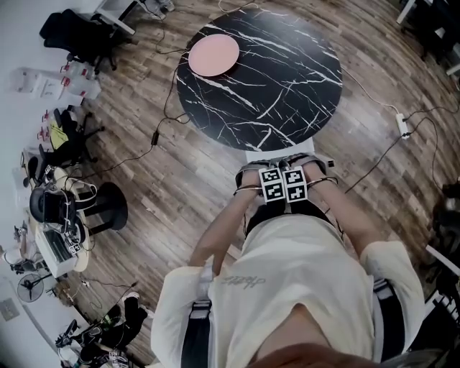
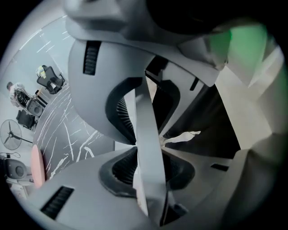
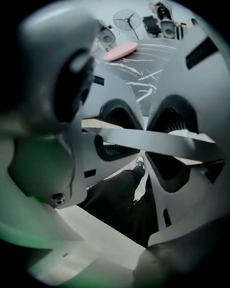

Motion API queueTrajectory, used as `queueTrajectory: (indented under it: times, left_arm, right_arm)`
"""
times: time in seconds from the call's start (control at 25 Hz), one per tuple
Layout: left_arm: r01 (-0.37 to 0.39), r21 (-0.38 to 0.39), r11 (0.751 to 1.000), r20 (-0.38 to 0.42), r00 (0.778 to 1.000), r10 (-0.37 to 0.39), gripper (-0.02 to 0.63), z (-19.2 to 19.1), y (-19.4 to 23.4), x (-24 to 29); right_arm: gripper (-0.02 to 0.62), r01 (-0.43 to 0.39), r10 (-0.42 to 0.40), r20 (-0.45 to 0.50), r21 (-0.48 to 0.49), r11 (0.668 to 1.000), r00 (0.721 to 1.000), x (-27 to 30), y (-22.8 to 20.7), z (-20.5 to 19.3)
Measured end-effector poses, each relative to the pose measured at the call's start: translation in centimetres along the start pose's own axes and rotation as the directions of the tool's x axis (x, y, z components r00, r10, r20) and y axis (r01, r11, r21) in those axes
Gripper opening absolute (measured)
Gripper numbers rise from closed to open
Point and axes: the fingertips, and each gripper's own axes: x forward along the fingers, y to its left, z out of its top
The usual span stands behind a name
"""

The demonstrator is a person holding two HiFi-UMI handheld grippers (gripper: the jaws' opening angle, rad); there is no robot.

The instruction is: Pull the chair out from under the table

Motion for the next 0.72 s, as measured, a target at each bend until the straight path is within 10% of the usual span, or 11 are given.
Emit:
queueTrajectory:
  times: [0.72]
  left_arm:
    - [0.044,-0.079,0.996,0.026,0.999,-0.042,0.126,-0.4,-0.2,1.1]
  right_arm:
    - [0.069,-0.014,0.012,0.018,0.128,0.992,1.000,1.0,0.0,-0.4]
